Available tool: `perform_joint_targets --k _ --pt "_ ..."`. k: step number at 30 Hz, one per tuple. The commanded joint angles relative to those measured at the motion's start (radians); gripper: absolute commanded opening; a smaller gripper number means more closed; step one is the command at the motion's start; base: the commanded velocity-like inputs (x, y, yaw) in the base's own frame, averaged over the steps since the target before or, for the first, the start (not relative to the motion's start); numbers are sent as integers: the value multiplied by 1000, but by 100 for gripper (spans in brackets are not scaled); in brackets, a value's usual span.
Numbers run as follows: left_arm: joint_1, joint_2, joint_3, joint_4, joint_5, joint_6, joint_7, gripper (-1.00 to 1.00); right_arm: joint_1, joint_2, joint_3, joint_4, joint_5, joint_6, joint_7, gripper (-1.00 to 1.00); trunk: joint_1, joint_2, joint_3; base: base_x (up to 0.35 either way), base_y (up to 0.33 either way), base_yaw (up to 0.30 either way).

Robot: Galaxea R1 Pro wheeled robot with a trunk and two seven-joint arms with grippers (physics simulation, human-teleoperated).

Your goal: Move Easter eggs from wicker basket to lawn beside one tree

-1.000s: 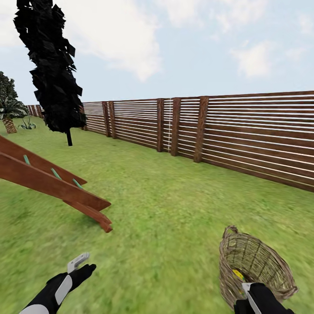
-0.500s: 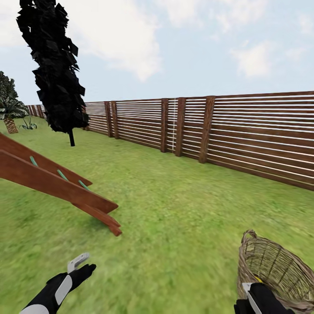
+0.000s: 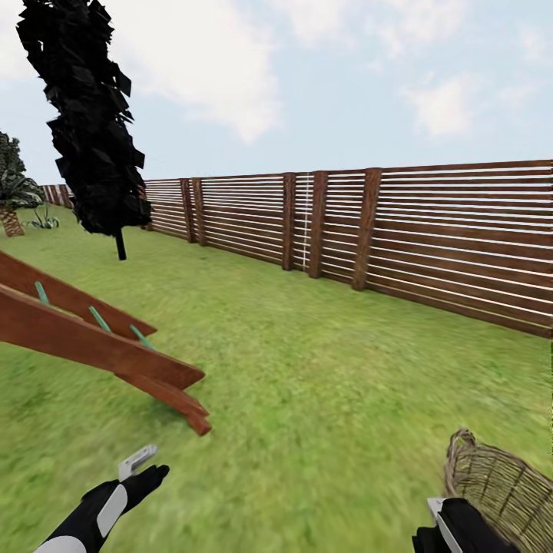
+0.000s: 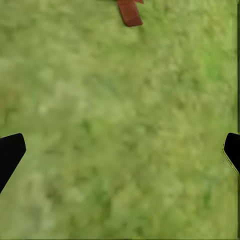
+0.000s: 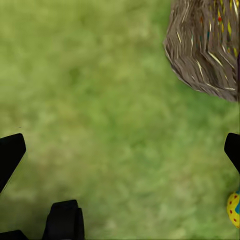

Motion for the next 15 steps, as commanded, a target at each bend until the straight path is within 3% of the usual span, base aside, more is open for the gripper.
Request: perform_joint_targets --k 1,15 --pt "0 -1 7 -2 4 7 -4 100 -1 0 -3 -1 5 5 4 100 0 0 -1 329 0 -160" --pt "0 -1 7 0 4 7 -4 100 -1 0 -3 -2 5 5 4 100 0 0 -1 329 0 -211"
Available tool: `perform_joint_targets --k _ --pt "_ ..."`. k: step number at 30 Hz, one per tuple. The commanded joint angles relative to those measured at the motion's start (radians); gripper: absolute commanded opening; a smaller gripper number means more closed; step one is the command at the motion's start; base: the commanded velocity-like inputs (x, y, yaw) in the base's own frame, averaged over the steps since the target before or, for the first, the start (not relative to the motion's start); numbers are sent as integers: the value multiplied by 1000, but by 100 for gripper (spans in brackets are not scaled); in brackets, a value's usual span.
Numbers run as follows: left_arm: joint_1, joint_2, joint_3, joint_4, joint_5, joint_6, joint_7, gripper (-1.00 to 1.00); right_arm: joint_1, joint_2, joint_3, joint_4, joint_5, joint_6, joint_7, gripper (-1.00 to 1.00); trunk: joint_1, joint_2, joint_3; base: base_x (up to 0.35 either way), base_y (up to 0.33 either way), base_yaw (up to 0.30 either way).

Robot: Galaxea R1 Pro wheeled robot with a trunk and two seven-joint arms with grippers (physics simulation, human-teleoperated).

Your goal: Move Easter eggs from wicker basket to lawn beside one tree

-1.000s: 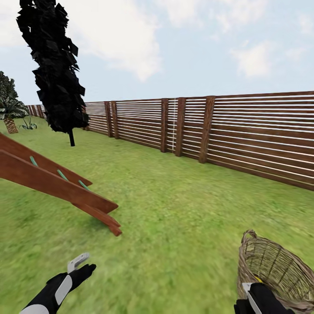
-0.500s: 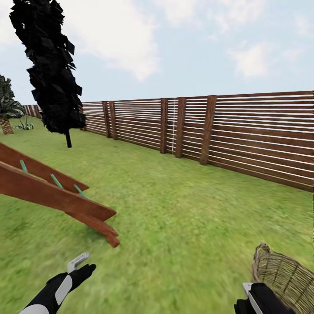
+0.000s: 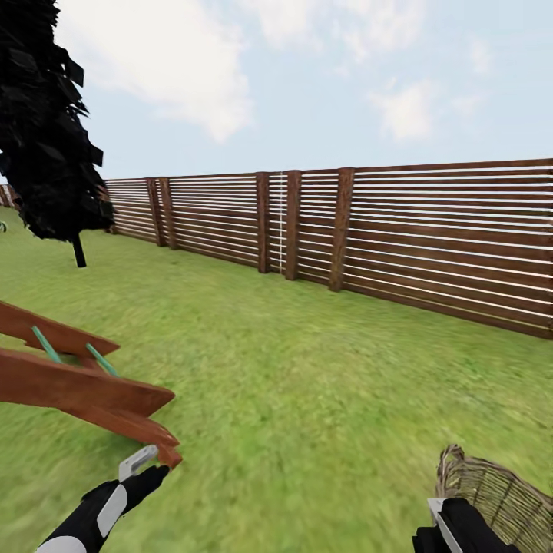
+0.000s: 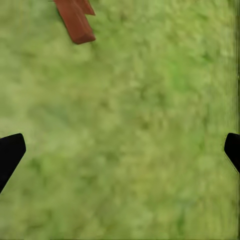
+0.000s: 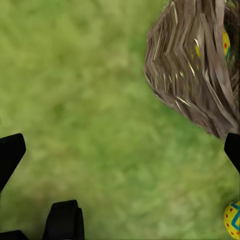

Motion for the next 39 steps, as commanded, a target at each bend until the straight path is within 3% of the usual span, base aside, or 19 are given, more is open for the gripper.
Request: perform_joint_targets --k 1,13,28,39 --pt "0 0 7 -2 4 7 -4 100 -1 1 -3 -1 4 4 4 100 0 0 -1 329 59 -205" --pt "0 0 7 -2 4 7 -4 100 -1 2 -3 -1 5 4 1 100 0 0 -1 259 217 -78" --pt "0 -3 7 36 6 4 -7 100 -1 3 -1 2 13 3 6 100 0 0 -1 17 14 0" --pt "0 -3 7 40 6 4 -7 100 -1 1 -2 1 11 3 4 100 0 0 -1 280 117 0"
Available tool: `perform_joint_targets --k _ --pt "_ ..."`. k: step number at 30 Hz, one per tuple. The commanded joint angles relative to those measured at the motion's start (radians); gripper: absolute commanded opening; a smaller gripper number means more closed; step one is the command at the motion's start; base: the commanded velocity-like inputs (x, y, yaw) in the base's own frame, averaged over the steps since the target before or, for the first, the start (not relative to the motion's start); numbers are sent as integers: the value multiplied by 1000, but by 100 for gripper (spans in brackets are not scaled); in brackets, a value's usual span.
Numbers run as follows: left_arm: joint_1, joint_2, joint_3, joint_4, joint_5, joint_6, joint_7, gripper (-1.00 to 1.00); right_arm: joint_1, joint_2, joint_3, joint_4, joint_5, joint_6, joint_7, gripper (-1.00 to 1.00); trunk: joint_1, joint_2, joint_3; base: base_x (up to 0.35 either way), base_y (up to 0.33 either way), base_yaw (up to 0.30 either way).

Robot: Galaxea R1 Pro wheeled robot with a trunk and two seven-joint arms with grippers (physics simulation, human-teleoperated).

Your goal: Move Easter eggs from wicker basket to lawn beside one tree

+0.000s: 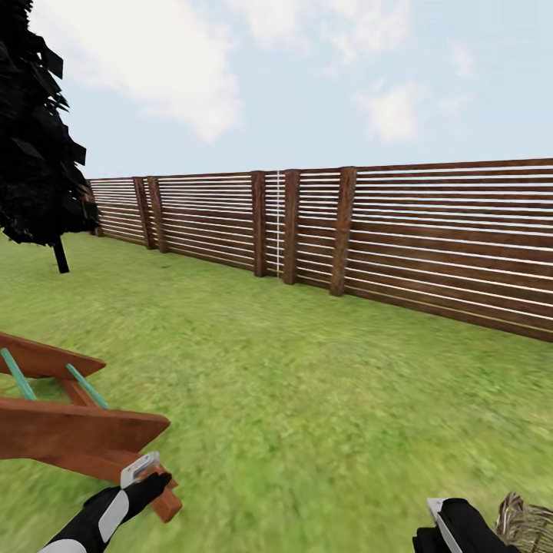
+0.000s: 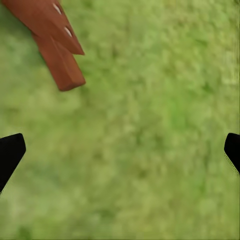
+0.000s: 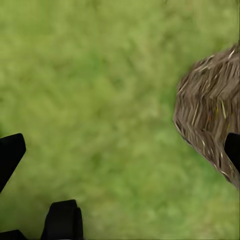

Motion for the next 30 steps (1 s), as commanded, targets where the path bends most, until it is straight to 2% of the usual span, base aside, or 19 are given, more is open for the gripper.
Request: perform_joint_targets --k 1,8,25,30 --pt "0 0 7 -1 4 7 -4 100 0 0 -3 -2 5 5 4 100 0 0 -1 311 118 0" --pt "0 -13 7 -1 3 7 -4 100 0 2 -1 -2 1 6 6 100 0 0 1 224 40 -40" --pt "0 -15 7 0 4 7 -4 100 0 6 0 -2 12 6 3 100 0 0 16 9 2 -240" --pt "0 -15 7 0 3 7 -4 100 0 6 0 -2 12 6 2 100 0 0 18 226 139 -96"
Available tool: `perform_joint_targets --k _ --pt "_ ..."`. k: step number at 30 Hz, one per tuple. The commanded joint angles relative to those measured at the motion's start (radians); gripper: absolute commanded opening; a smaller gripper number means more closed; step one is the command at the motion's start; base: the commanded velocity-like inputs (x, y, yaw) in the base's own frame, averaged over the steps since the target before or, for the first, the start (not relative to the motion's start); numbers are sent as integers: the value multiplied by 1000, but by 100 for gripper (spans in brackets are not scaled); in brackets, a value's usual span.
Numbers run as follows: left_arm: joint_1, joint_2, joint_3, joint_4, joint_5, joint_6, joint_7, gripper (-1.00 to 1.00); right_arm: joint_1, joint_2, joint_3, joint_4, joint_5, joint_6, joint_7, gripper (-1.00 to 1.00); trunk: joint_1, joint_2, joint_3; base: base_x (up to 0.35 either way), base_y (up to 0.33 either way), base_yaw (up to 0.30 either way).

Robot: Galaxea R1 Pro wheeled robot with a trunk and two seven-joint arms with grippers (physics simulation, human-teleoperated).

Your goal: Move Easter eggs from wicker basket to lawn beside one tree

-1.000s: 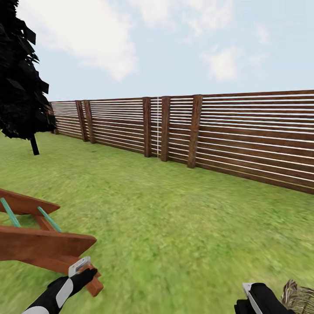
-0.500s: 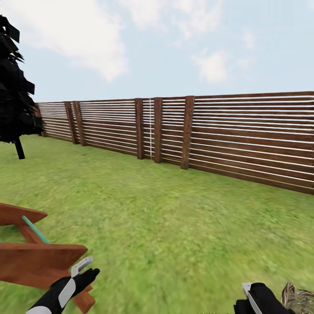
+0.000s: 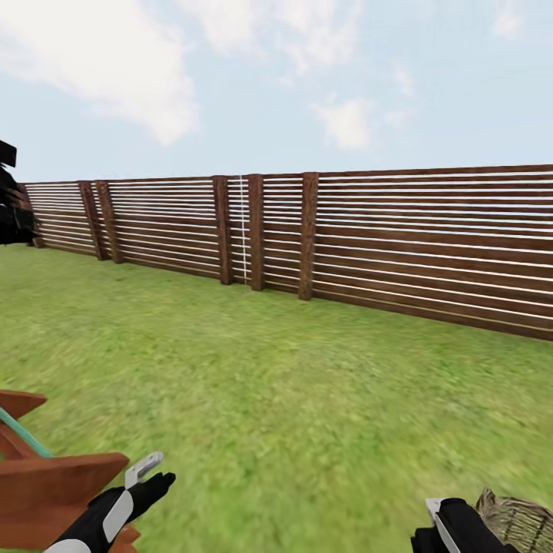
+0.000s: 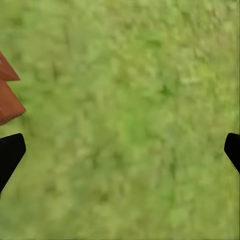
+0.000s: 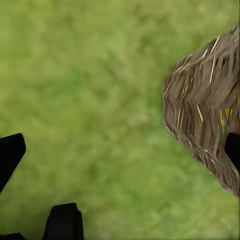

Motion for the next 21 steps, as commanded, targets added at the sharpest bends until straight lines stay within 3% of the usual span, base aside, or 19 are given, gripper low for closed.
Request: perform_joint_targets --k 1,17,21 --pt "0 -1 6 -1 4 7 -4 100 0 0 -2 -2 6 5 4 100 0 0 -1 289 158 -17" --pt "0 -2 6 -1 4 7 -4 100 0 0 -3 -2 6 5 5 100 0 0 -1 316 98 -2" --pt "0 -3 6 -1 4 7 -4 100 0 0 -3 -2 6 5 5 100 0 0 1 326 7 -129"
